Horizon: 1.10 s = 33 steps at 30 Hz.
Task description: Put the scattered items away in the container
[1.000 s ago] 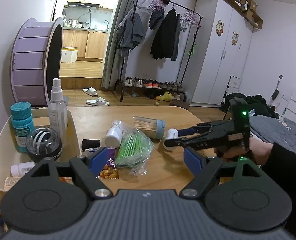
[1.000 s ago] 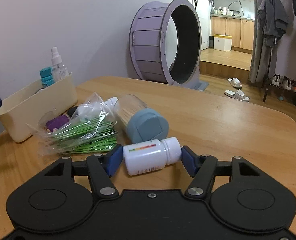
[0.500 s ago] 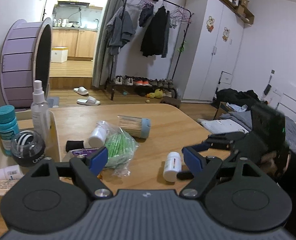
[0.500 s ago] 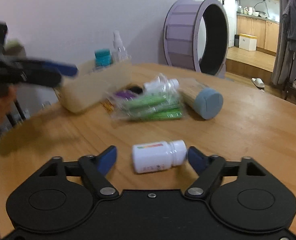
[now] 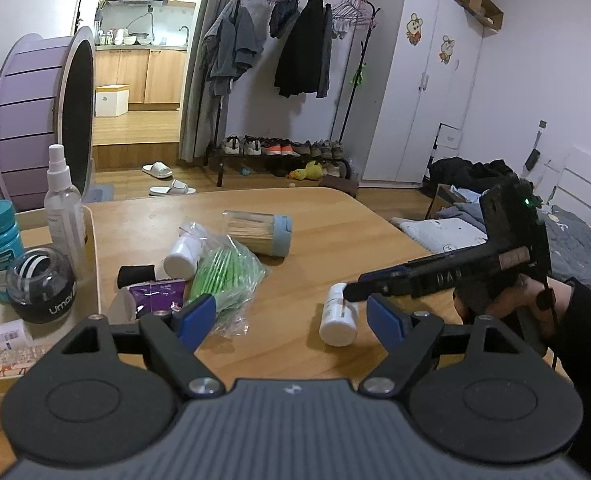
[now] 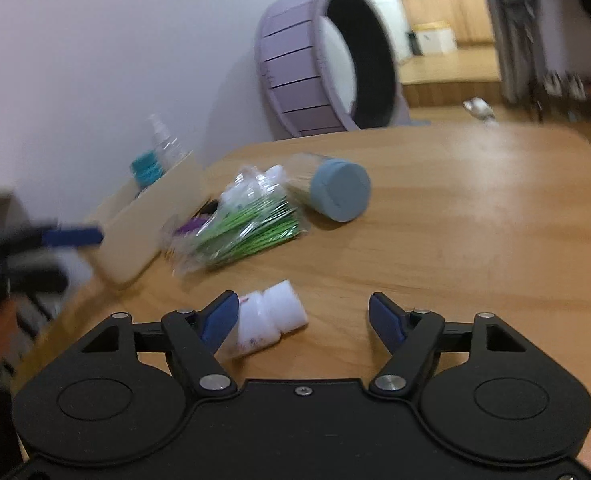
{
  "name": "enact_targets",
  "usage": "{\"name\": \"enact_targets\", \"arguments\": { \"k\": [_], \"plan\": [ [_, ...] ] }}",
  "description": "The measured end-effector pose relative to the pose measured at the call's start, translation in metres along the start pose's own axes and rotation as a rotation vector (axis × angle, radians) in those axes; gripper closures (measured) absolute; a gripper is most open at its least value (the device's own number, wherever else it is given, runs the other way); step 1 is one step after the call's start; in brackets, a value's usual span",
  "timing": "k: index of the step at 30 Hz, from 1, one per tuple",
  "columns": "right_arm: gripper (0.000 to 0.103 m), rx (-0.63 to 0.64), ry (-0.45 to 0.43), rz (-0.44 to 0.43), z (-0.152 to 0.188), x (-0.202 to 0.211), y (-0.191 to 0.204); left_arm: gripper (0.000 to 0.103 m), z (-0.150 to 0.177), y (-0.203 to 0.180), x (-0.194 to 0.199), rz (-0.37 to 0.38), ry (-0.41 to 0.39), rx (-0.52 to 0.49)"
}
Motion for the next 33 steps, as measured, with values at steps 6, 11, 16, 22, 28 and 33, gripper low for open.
{"name": "enact_targets", "arguments": {
  "k": [6, 11, 16, 22, 28, 33],
  "plan": [
    [0.032, 0.037, 0.009, -0.011, 0.002, -0.009, 0.014, 0.021, 0.002, -0.002, 0.004, -0.006, -0.003, -0.009],
    [0.032, 0.137, 0.018, 0.010, 0.010, -0.011, 0.036, 0.021, 0.004, -0.001, 0.004, -0.017, 0.004, -0.010],
    [0.049, 0.217, 0.041, 0.061, 0.018, -0.014, 0.045, 0.021, 0.006, -0.003, 0.006, -0.025, 0.005, -0.022],
    [0.050, 0.227, 0.022, 0.047, 0.015, -0.005, 0.052, 0.021, 0.004, -0.002, 0.007, -0.026, -0.001, -0.018],
    [0.046, 0.372, -0.031, 0.109, 0.005, -0.001, 0.069, 0.021, 0.004, -0.003, 0.007, -0.025, -0.003, -0.026],
    [0.046, 0.465, -0.038, 0.111, 0.006, -0.008, 0.084, 0.021, 0.005, 0.002, 0.009, -0.031, -0.004, -0.013]
  ]
}}
Point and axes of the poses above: each gripper's, at about its wrist camera, not at the fingertips, and x roughly against the way its jaws point, y to its left, z to its underside, the point moved 7 cm from there along -x, roughly the way its jaws point, and after that the axes turned 12 degrees about y, right-handed, at the moved point
